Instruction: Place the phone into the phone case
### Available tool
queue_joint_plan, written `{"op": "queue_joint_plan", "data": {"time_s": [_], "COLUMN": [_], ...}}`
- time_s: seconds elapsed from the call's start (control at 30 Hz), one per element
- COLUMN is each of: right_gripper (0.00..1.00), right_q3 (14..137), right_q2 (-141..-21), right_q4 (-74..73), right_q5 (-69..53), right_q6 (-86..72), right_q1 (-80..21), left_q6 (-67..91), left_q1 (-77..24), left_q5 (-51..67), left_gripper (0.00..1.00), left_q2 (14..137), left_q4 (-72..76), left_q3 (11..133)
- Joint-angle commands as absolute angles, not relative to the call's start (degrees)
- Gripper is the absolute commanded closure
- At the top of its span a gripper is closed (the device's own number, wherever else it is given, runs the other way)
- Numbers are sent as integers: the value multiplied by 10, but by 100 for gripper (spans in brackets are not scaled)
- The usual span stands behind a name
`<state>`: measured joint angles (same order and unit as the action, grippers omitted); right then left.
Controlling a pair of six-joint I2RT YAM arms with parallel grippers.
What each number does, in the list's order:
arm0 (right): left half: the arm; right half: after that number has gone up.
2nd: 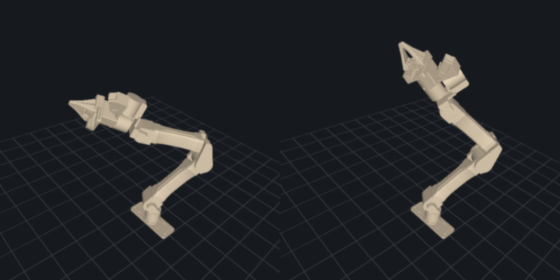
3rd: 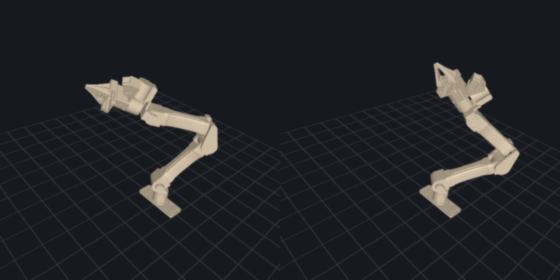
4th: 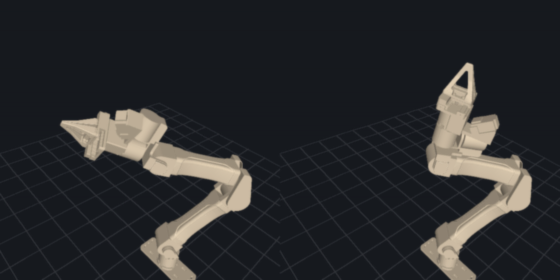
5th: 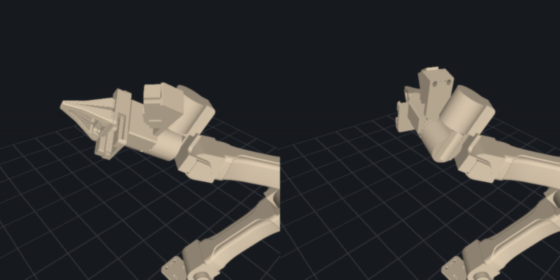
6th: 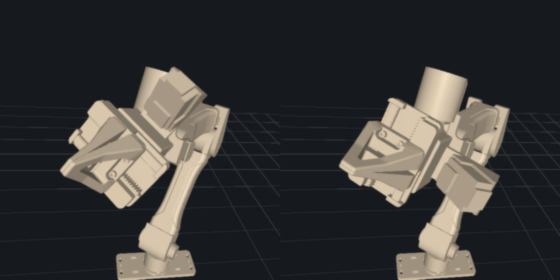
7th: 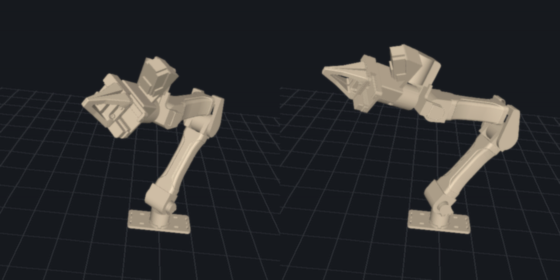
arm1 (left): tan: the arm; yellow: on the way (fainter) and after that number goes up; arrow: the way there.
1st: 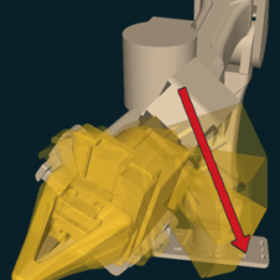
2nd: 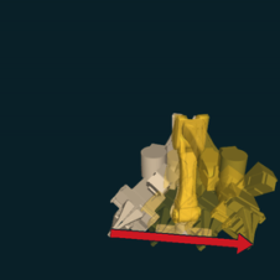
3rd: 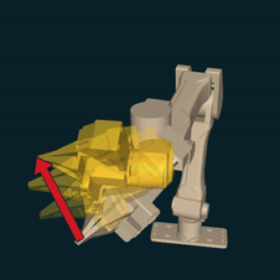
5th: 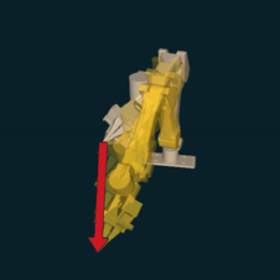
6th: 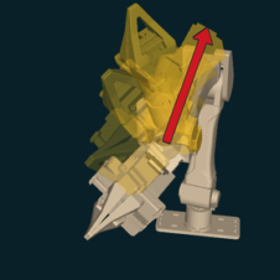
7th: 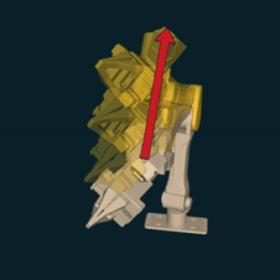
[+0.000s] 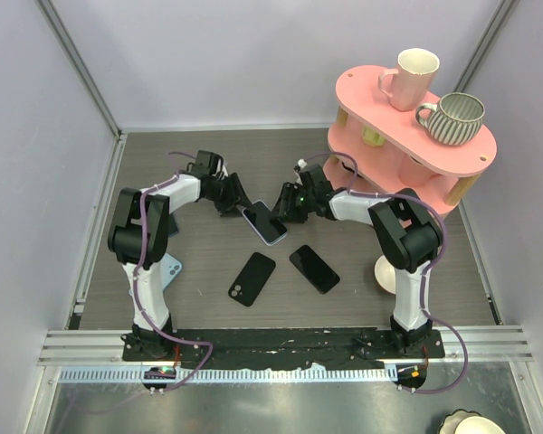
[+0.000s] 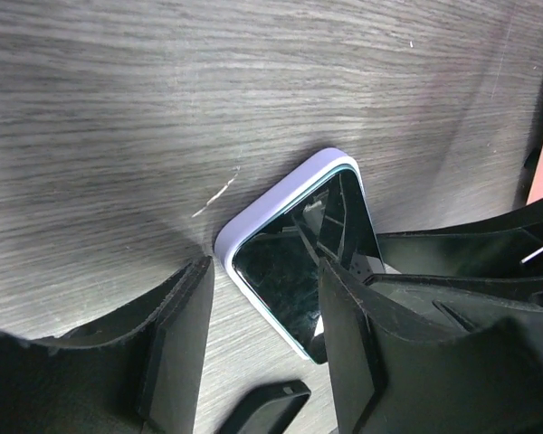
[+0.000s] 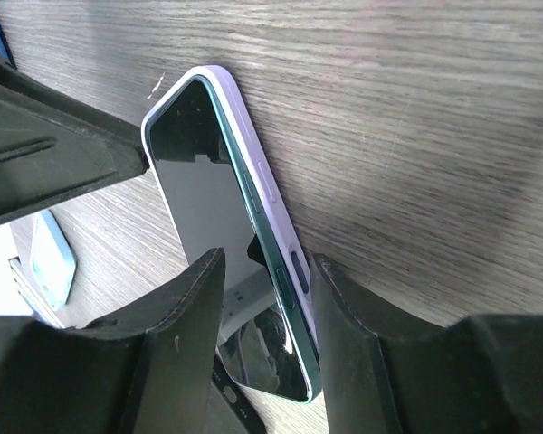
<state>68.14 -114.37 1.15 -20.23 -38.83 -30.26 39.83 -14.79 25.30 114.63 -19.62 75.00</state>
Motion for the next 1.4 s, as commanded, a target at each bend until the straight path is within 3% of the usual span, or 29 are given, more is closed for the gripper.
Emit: {"op": "queue_joint_plan", "data": {"time_s": [0.0,0.27,0.5,0.77,1.0,1.37], "right_gripper": [52,52,51,64,63,75], "right_q3": [667,652,650,630,597,613], "right_q2": [-1118,-1078,-1041,-1017,-986,-1023], "right_q4": [13,-44,-78,-94,-67,-33], "right_q5": [-180,-152,-152,-153,-149,-141], "right_q6": [-403,-390,-398,-416,-450,-475], "right_q1": [-307,-305,-301,-302,-330,-364], "left_q6": [383,389,375,338,331,358], "left_q1": [-152,-157,-153,-153,-153,-153], "left_q5": [224,216,198,200,248,313], "left_gripper": [45,44,45,46,46,46], "left_q2": [1100,1072,1117,1167,1193,1198], "left_q4": [-243,-229,-251,-246,-204,-138], "left_q3": [770,724,803,849,853,831]}}
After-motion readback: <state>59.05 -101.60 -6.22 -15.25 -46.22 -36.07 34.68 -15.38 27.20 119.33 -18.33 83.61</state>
